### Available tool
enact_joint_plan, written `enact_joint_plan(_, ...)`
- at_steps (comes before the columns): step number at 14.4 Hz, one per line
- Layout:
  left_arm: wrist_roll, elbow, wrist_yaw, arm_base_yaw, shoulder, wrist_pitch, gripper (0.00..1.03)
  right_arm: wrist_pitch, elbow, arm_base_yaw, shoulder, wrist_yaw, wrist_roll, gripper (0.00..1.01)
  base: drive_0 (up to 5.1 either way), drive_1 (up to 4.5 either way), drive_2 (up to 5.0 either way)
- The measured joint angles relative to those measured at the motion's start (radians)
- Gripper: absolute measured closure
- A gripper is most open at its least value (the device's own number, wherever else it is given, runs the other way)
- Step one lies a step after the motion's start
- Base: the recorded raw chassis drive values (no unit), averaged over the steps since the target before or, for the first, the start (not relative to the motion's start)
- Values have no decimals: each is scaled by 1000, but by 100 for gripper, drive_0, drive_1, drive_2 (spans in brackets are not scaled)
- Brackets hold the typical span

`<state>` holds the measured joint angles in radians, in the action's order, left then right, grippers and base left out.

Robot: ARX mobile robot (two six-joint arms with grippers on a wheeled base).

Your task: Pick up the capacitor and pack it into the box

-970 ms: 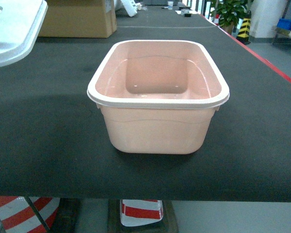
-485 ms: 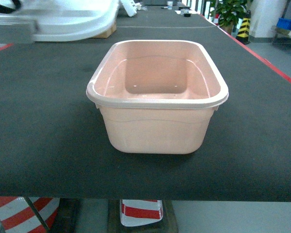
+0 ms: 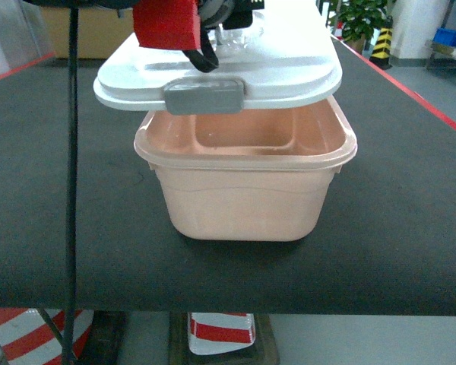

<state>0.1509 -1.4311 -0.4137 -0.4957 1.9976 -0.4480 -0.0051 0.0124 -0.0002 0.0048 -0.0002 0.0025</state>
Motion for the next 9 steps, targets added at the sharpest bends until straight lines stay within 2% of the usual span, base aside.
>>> enact_joint_plan(2, 3, -22, -50, -26, 45, 1, 101, 0, 0, 0, 0, 0, 0, 3, 0, 0, 0)
enact_joint_plan(9, 33, -71, -104, -85, 123, 39, 101, 0, 0, 0, 0, 0, 0, 3, 0, 0, 0)
